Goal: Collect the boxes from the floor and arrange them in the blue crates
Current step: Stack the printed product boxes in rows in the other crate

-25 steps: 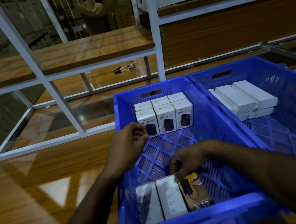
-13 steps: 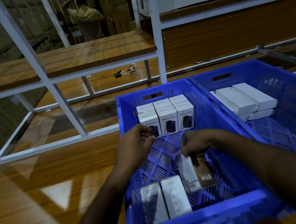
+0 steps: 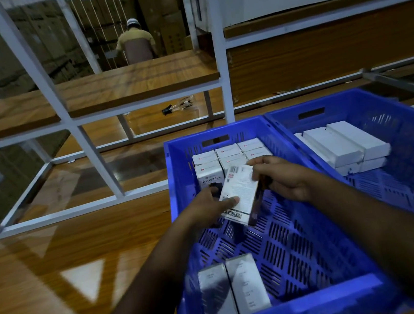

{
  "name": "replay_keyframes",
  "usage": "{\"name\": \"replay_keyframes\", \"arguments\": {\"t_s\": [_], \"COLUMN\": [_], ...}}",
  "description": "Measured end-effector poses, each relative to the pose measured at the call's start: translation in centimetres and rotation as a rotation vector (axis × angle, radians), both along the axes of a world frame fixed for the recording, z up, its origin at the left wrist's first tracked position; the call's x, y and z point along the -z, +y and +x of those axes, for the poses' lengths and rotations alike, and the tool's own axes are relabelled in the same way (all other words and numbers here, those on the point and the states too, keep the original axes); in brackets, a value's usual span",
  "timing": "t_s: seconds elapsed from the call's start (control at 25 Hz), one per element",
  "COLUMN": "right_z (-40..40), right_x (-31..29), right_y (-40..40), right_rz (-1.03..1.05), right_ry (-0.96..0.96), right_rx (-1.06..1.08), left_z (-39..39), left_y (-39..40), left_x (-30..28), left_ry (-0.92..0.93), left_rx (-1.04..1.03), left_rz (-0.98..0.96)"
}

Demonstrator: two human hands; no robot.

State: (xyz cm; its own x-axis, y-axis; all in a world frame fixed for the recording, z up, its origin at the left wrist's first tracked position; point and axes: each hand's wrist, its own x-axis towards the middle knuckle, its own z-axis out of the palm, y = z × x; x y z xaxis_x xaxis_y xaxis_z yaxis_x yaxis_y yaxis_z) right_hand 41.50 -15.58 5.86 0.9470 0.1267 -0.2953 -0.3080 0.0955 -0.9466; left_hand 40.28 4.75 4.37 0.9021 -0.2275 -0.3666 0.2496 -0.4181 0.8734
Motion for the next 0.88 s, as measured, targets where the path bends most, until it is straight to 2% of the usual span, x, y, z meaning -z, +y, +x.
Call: {"name": "replay_keyframes", "arguments": {"t_s": [0.12, 0.28, 0.44, 0.6, 0.8, 0.88], "right_z": [-0.1, -0.1, -0.5, -0.4, 0.2, -0.1], "right_x": [-0.3, -0.4, -0.3, -0.6, -0.3, -0.2], "right_y": [0.2, 0.0, 0.3, -0.1, -0.5, -0.9], "right_rz": [0.112, 0.094, -0.076, 0.049, 0.095, 0.091], "right_ry": [-0.002, -0.005, 0.007, 0.085, 0.27, 0.339], "right_rx": [0.036, -0.018, -0.145, -0.264, -0.183, -0.226], "left_z": [-0.7, -0.6, -0.2, -0.8, -1.2, -1.2], "left_y": [0.0, 0.0, 0.3, 0.4, 0.4, 0.3], "left_x": [0.2, 0.4, 0.7, 0.1, 0.0, 0.3], "left_ry": [0.077, 0.137, -0.082, -0.262, -0.448, -0.517], "left_rx": [0.065, 0.069, 0.029, -0.03, 0.095, 0.116], "left_rz": [-0.044, -0.191, -0.018, 0.059, 0.113, 0.139]}}
